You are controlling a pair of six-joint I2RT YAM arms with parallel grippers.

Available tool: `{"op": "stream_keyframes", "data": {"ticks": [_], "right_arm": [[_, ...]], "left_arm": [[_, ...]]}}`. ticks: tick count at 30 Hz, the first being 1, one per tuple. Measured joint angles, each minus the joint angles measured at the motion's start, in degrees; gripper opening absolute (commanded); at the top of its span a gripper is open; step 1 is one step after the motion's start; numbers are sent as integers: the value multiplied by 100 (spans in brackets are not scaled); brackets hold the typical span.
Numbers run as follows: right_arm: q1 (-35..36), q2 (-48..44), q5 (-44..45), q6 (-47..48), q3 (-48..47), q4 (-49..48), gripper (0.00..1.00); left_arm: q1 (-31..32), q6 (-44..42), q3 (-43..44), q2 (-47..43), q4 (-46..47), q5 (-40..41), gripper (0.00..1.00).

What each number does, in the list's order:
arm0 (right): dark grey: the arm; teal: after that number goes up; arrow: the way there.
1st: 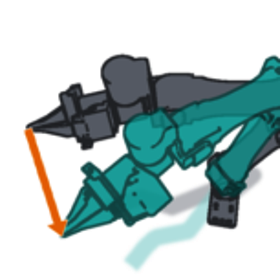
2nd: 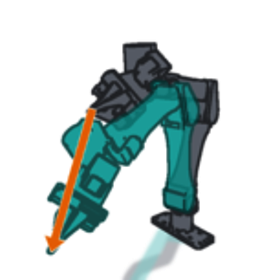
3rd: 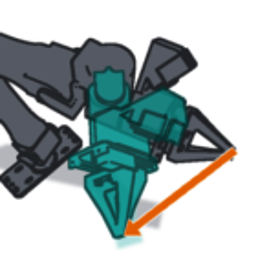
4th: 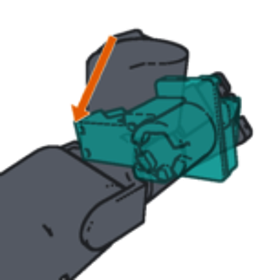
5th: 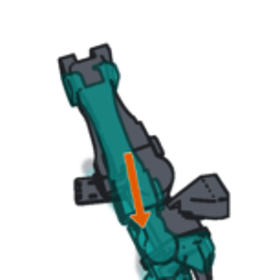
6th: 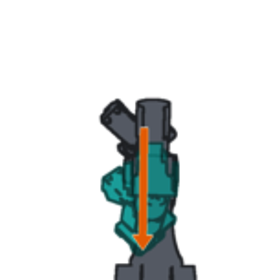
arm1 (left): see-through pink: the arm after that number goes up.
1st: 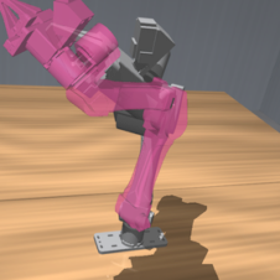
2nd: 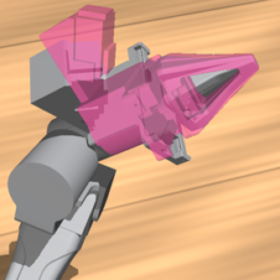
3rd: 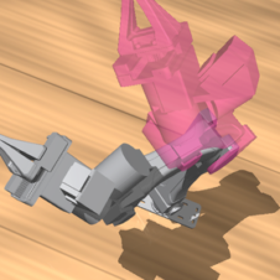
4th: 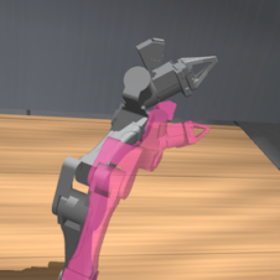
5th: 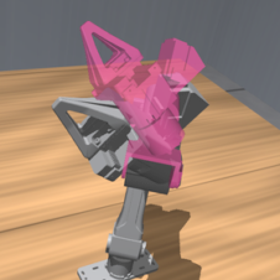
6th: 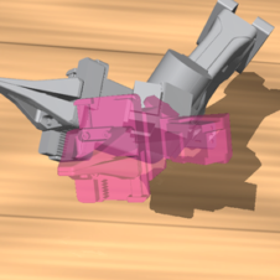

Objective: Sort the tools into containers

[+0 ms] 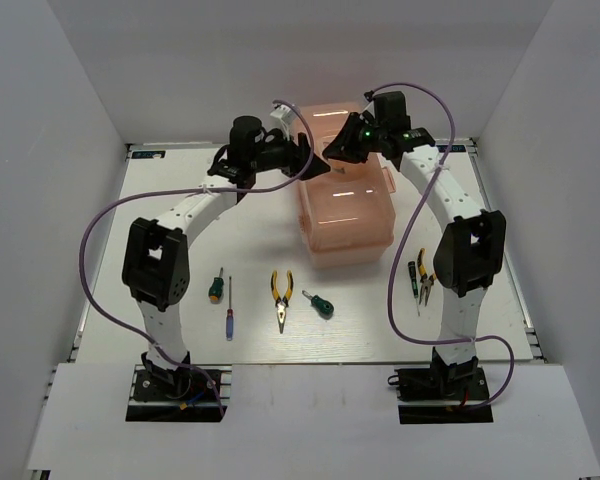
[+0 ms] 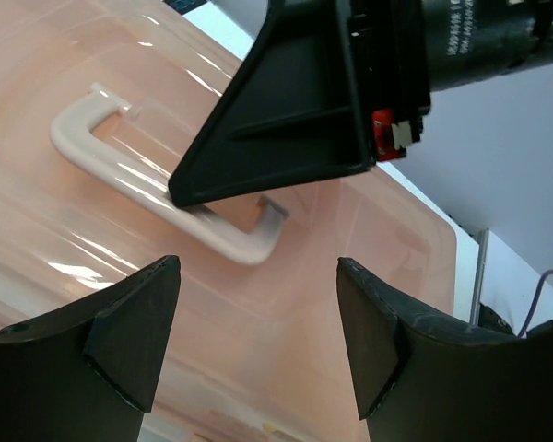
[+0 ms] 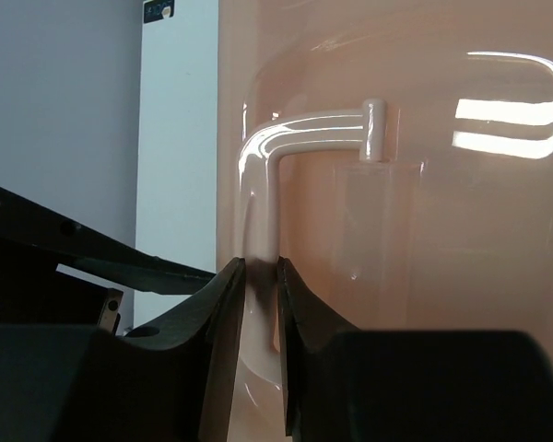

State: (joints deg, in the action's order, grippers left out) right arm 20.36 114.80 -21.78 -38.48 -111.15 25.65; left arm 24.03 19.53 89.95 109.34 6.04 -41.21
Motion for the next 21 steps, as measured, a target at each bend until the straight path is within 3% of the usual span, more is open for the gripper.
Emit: {"op": "stream_keyframes", "data": {"ticks": [12, 17, 21], "right_arm": [[-103, 0, -243, -203, 0, -50, 26], [-133, 0, -297, -166, -13, -66, 42], [-116, -17, 190, 363, -219, 179, 47]], "left_arm": [[378, -105, 1237, 560, -1314, 1005, 77], [457, -11, 1491, 730, -1475, 1314, 70], [498, 109, 1513, 756, -1486, 1526, 65]]}}
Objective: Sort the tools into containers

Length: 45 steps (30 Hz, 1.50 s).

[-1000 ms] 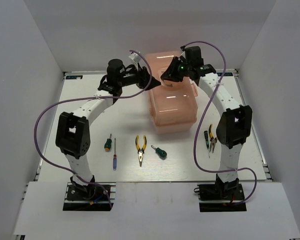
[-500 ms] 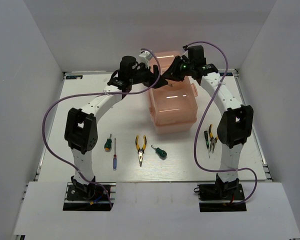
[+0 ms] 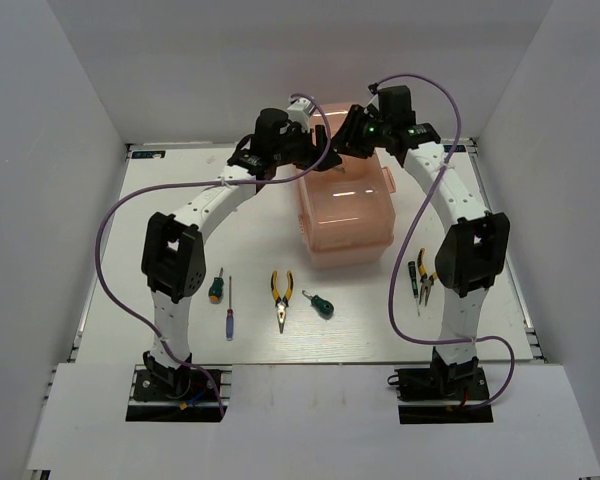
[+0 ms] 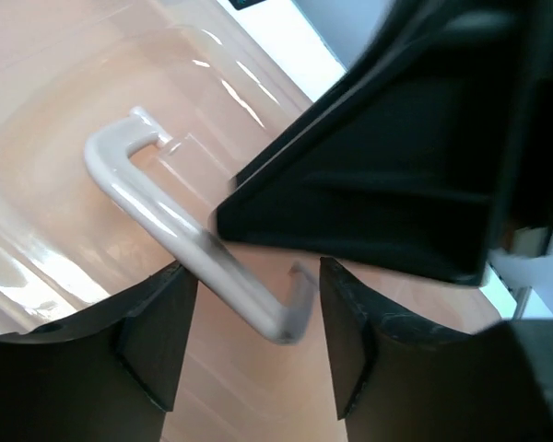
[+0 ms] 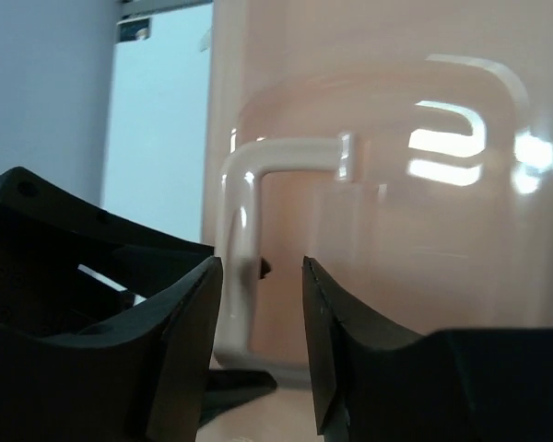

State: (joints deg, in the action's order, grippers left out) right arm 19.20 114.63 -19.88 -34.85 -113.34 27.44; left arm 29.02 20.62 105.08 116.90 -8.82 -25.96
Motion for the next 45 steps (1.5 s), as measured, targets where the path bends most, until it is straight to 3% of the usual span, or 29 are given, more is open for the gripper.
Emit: {"op": "stream_keyframes", "data": {"ticks": [9, 14, 16, 18, 22, 29, 39, 43, 44, 45], "right_arm": [[-286, -807, 1622, 1355, -68, 238, 50], [-800, -1290, 2037, 1845, 551, -4, 54], [-1051, -1285, 1923, 1906, 837, -50, 57], [-1335, -1182, 1620, 1950, 1119, -66, 57], [-1773, -894, 874, 2035, 1596, -57, 59], [-2094, -352, -168, 2044, 1670, -116, 59], [-2203, 302, -931, 1878, 1670, -238, 59], [-2201, 697, -1346, 1709, 1672, -280, 43], [-2194, 767, -1460, 1637, 1694, -332, 25], [-2192, 796, -1633, 1521, 1755, -466, 16]], "left_arm": [[4, 243, 125, 59, -168, 337, 53], [4, 380, 623, 354, -507, 422, 48], [4, 457, 855, 463, -726, 439, 44], [2, 538, 1005, 540, -887, 483, 33], [-9, 780, 1241, 680, -1069, 564, 21], [-11, 861, 1316, 721, -1130, 573, 13], [-13, 916, 1390, 750, -1189, 560, 0], [-13, 942, 1432, 758, -1239, 555, 0], [-13, 946, 1443, 763, -1250, 555, 0], [-13, 949, 1469, 778, -1268, 553, 0]]}}
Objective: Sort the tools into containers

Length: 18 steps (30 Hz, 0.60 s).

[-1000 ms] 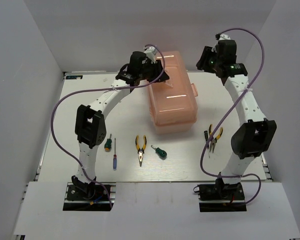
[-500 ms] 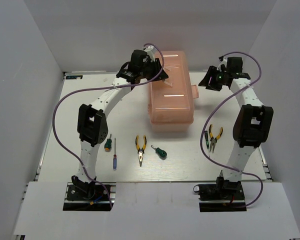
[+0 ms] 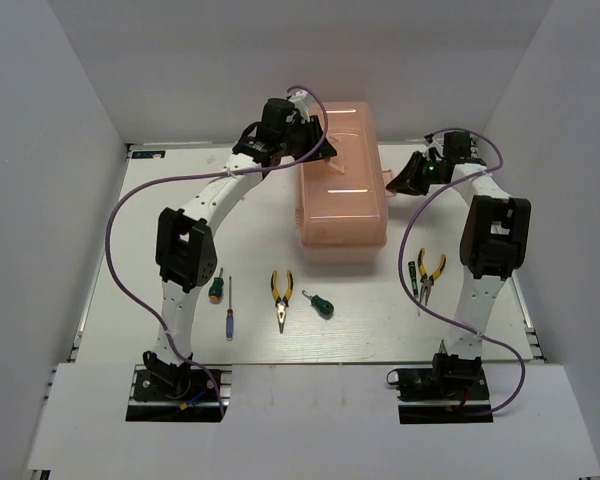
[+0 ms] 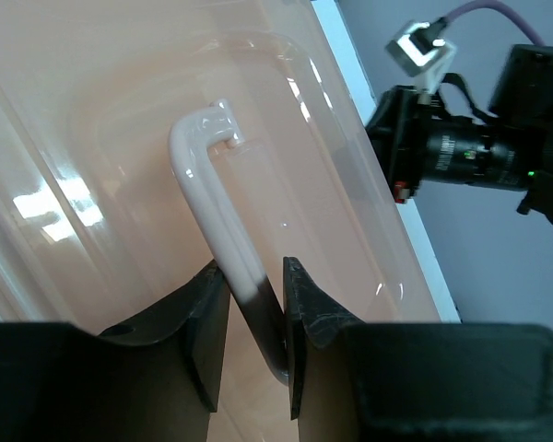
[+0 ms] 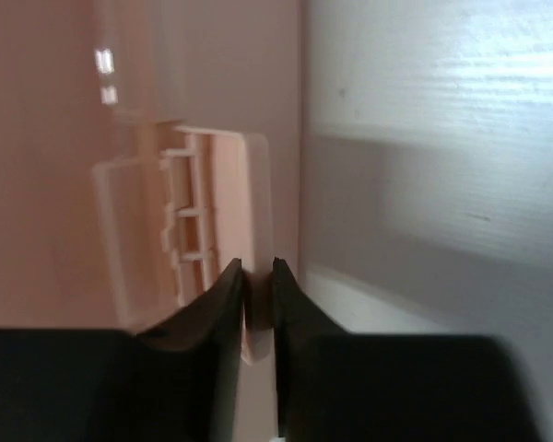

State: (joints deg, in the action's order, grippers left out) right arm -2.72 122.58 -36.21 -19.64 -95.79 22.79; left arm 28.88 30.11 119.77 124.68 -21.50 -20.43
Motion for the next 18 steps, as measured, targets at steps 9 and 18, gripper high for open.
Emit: {"op": "stream_keyframes", "data": {"ticks": [9, 18], "right_arm": [[-68, -262, -120, -85, 415, -514, 0], [-4, -588, 457, 149, 597, -446, 0]], "left_arm": [[-17, -11, 118, 7, -173, 92, 0], [-42, -334, 9, -407, -529, 570, 0]]}}
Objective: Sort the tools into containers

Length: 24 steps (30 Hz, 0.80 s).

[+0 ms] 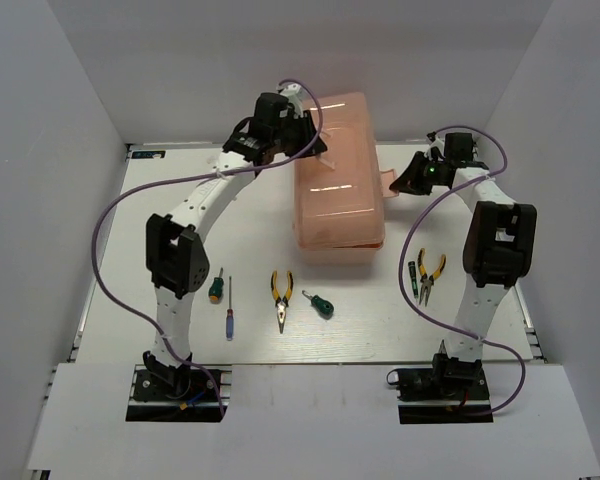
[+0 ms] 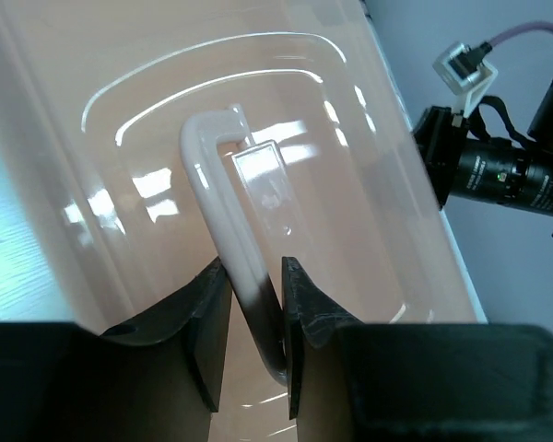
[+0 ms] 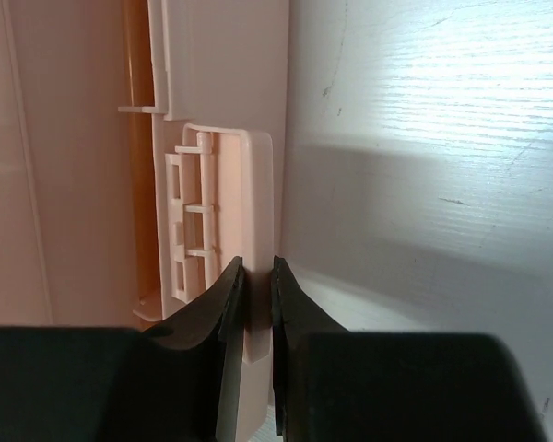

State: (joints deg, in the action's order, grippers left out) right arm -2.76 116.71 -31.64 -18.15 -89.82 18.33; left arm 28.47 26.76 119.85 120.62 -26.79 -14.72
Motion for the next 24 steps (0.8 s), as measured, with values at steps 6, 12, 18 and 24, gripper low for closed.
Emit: {"op": "stream_keyframes", "data": {"ticks": [6, 12, 18, 24], "right_arm": [[-24, -33, 63, 55, 20, 59, 0], [-87, -87, 76, 79, 85, 85, 0], [-186, -168, 85, 96, 181, 72, 0], [-304, -236, 146, 210, 262, 4, 0]], "left_arm": [[-404, -295, -693, -1040, -74, 481, 0], [-817, -472, -1318, -1556, -81, 658, 0], [-1193, -680, -1985, -1843, 94, 942, 0], [-1523, -857, -2376, -1773, 15, 1023, 0]]}}
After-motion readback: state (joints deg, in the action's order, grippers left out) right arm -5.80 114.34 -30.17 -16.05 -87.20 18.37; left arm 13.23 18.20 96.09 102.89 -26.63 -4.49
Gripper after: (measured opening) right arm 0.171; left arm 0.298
